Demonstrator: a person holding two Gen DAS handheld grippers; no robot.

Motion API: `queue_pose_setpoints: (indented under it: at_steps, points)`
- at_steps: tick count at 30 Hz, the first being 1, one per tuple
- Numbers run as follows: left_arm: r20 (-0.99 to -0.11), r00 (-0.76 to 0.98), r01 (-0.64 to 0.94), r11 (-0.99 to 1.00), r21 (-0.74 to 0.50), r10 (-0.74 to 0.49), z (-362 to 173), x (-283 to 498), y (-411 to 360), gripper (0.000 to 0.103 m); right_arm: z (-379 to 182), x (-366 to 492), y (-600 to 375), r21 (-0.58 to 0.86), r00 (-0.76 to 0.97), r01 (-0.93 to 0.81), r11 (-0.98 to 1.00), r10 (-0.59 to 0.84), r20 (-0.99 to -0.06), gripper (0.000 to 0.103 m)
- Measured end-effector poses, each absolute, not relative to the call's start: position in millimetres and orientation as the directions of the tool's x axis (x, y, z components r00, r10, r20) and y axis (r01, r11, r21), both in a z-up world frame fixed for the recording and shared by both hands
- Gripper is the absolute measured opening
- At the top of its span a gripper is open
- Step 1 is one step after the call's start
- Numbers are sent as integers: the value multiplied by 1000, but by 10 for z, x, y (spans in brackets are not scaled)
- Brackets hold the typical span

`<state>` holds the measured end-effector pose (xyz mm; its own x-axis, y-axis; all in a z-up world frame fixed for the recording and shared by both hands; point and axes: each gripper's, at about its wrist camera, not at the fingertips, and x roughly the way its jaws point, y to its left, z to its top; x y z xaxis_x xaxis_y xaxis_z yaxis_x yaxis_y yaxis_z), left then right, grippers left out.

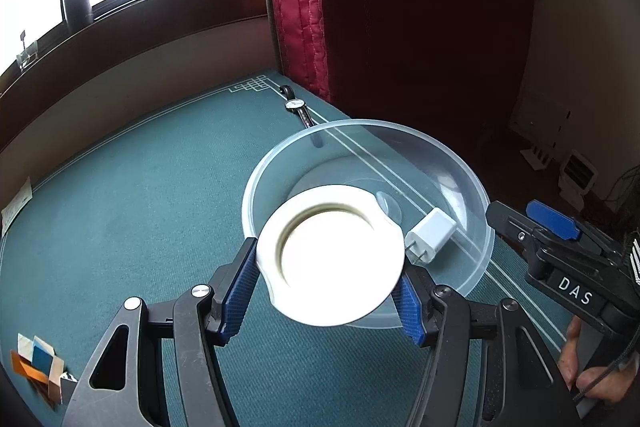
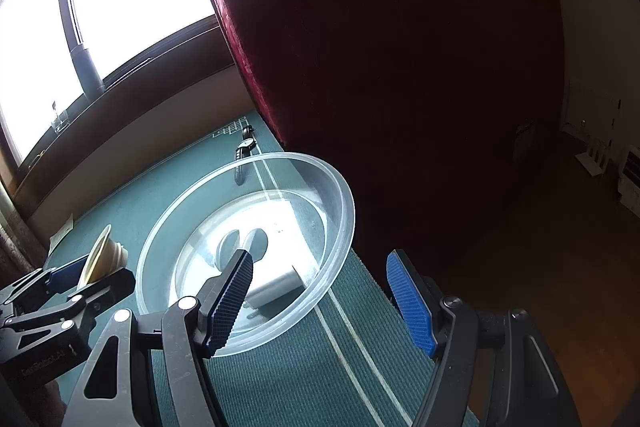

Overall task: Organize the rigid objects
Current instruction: 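Carry the white dish in the left gripper into the clear basin and release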

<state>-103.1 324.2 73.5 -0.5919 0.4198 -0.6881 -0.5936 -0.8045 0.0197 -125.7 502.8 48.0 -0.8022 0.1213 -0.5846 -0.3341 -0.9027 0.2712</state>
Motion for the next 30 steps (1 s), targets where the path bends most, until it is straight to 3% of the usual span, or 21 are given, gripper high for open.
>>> queue_pose_setpoints:
  at_steps: [13, 17, 30]
  points:
    - [-698, -535, -624, -780, -53, 476, 580, -1246, 3484, 63, 430, -1221, 5069, 284, -796, -346, -894, 119, -594, 73]
    - [-695, -537, -616, -785, -63, 478, 570, -1255, 3455, 86, 420, -1211, 5079, 287, -793, -349, -892, 119, -597, 73]
    - [-701, -601, -537, -843, -2, 384, 509, -1176, 3171, 86, 401, -1205, 5023, 275, -791, -336, -901, 112, -601, 73]
